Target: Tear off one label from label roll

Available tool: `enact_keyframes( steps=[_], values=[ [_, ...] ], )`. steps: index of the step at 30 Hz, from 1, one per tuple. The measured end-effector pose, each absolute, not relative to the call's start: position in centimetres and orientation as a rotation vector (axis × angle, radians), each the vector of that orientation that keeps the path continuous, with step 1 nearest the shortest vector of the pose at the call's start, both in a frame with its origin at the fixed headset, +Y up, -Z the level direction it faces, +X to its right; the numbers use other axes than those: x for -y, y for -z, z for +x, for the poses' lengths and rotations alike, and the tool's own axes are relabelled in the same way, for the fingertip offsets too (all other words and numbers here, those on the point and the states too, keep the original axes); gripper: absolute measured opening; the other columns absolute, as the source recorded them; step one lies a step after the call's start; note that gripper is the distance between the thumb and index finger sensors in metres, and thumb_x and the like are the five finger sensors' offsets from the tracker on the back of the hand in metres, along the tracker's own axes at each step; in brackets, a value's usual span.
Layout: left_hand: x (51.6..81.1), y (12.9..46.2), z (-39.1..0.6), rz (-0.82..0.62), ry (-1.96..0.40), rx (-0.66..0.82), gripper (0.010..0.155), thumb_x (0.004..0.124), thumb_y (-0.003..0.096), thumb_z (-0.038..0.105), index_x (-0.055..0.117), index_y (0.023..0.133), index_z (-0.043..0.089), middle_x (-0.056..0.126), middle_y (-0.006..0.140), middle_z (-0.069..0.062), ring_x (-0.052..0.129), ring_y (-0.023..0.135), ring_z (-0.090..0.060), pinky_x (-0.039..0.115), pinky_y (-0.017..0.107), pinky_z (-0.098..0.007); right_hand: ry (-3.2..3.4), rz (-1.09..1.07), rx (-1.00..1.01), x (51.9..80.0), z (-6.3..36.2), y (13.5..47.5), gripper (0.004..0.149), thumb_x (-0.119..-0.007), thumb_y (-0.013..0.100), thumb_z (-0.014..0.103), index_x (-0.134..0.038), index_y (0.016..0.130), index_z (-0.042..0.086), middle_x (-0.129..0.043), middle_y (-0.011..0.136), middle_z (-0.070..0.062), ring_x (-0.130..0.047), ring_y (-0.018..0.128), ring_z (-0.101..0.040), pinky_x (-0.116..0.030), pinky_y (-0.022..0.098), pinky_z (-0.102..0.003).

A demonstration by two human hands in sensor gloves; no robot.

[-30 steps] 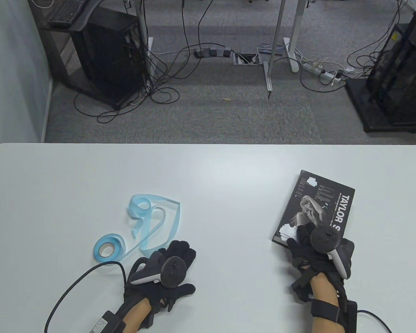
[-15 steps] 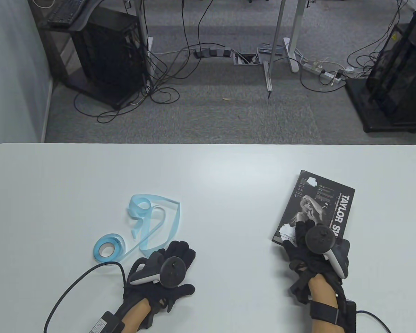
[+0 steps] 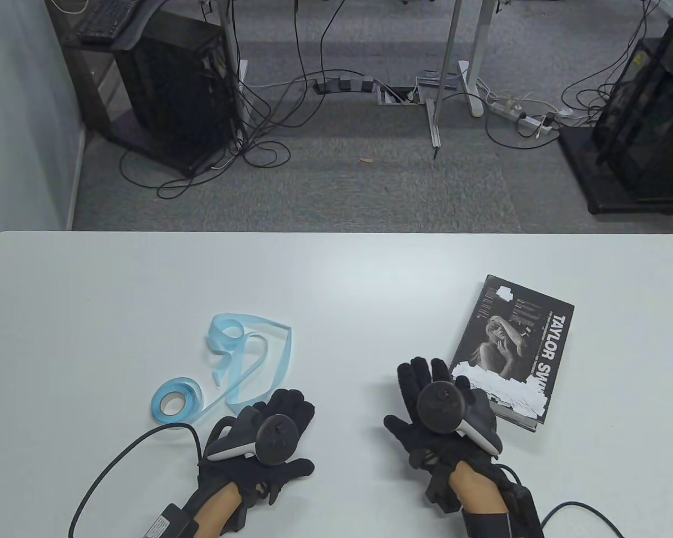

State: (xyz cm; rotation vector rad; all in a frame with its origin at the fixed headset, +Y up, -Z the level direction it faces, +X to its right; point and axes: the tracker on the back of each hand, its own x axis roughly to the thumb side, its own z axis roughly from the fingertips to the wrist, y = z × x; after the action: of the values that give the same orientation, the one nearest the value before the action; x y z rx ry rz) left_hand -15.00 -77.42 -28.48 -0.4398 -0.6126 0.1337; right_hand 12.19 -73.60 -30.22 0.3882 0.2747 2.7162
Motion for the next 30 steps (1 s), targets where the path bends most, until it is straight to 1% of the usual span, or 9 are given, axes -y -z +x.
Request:
enact_keyframes(
  steps=[5,11,21,30],
  values=[
    [77.5,28.6,-14.9,-0.44,-0.135,0.616,0.093,0.06,0.049,0.061,-0.001,0.104,0.017,-0.011,0.108,-0.012,-0.001,0.106,-0.04,0.017,0.072,-0.066,-2.743,0.518,-0.344,74.2,9.4,29.4,0.085,-0.071,0.045,0.057,-0.009,0.098,0.032,-0.005,0.109,-0.007,0.0,0.101,-0.039,-0.003,0.064,-0.067],
    [77.9,28.7,-14.8,-0.453,-0.127,0.617,0.093,0.06,0.0489,0.061,-0.001,0.104,0.017,-0.011,0.108,-0.012,-0.001,0.106,-0.039,0.017,0.071,-0.066,-2.765,0.569,-0.458,75.2,8.1,29.3,0.087,-0.069,0.045,0.059,-0.004,0.096,0.032,0.0,0.107,-0.007,0.004,0.099,-0.038,-0.001,0.063,-0.067],
    [78.6,29.2,-14.8,-0.471,-0.105,0.606,0.093,0.06,0.0489,0.061,0.0,0.104,0.017,-0.01,0.108,-0.012,-0.001,0.106,-0.039,0.015,0.071,-0.066,-2.784,0.546,-0.543,76.2,8.0,30.1,0.088,-0.07,0.044,0.06,-0.004,0.096,0.032,0.003,0.106,-0.006,0.008,0.098,-0.037,0.003,0.062,-0.066],
    [78.8,29.4,-15.1,-0.48,-0.1,0.592,0.093,0.06,0.0491,0.061,-0.001,0.104,0.017,-0.011,0.108,-0.012,-0.002,0.106,-0.039,0.015,0.071,-0.067,-2.804,0.457,-0.602,77.3,9.3,31.4,0.088,-0.07,0.044,0.06,-0.005,0.096,0.032,0.004,0.106,-0.005,0.011,0.097,-0.036,0.006,0.06,-0.065]
  ],
)
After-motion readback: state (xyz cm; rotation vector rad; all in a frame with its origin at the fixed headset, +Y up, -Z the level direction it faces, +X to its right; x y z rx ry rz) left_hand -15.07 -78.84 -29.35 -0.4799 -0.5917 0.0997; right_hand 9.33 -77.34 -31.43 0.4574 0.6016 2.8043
